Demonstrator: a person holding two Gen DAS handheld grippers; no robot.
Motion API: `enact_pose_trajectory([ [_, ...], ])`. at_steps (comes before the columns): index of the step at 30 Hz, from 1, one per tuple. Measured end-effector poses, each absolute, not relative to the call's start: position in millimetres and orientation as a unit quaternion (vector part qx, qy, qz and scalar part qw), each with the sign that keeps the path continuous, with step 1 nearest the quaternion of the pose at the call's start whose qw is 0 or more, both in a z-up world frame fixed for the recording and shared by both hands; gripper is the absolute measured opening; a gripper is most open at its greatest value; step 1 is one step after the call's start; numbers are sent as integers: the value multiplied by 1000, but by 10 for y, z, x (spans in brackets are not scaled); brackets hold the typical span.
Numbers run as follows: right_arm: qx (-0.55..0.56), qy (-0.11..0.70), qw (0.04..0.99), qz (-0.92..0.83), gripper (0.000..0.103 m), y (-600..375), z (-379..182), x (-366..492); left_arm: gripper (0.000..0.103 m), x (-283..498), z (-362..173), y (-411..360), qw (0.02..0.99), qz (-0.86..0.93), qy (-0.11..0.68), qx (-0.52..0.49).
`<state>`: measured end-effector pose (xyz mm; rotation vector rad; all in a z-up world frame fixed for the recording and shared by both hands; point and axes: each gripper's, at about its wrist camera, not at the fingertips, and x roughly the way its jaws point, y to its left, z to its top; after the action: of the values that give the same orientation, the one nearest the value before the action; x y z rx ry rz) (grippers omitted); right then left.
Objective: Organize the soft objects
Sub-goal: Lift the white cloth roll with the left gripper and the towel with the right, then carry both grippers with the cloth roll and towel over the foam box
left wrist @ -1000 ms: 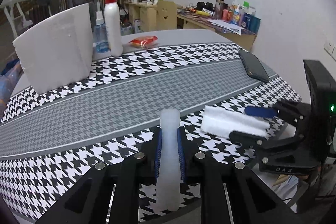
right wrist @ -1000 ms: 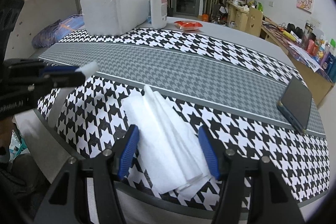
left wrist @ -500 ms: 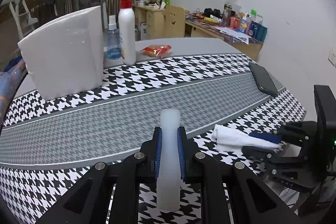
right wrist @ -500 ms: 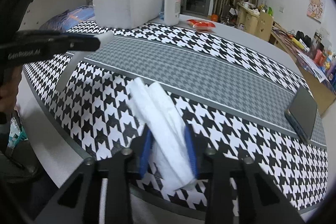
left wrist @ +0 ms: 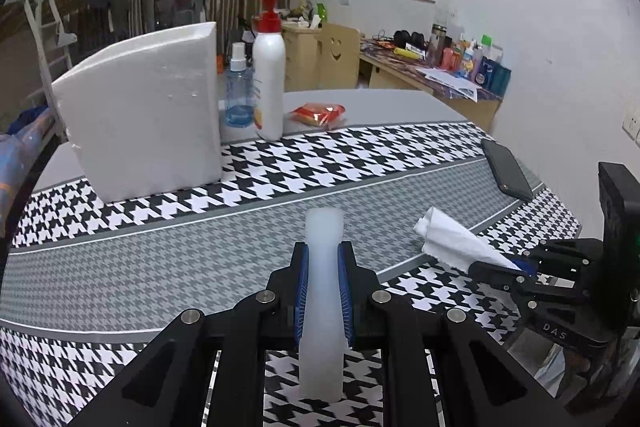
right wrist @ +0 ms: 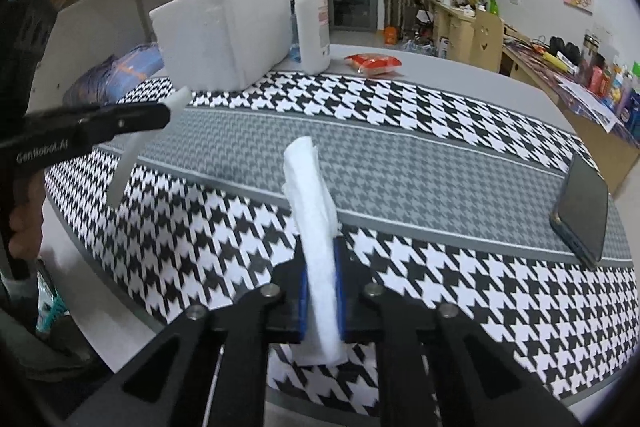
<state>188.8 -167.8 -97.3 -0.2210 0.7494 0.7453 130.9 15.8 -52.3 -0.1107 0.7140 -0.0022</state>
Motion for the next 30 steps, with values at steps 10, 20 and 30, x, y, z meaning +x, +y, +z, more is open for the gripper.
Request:
enact_pose_trajectory([
  [10,-82,316,874,360,14,-1344,-742,1764,16,1165,-420,430,942,12,329,-55],
  [20,-74,295,883,356,14,-1175,-578,1727,16,1062,-325,640,948,24,312,-53],
  [30,-72,273,892,353,14,-1013,-431,1761,16,1061,-201,778,953,32,297,-48],
])
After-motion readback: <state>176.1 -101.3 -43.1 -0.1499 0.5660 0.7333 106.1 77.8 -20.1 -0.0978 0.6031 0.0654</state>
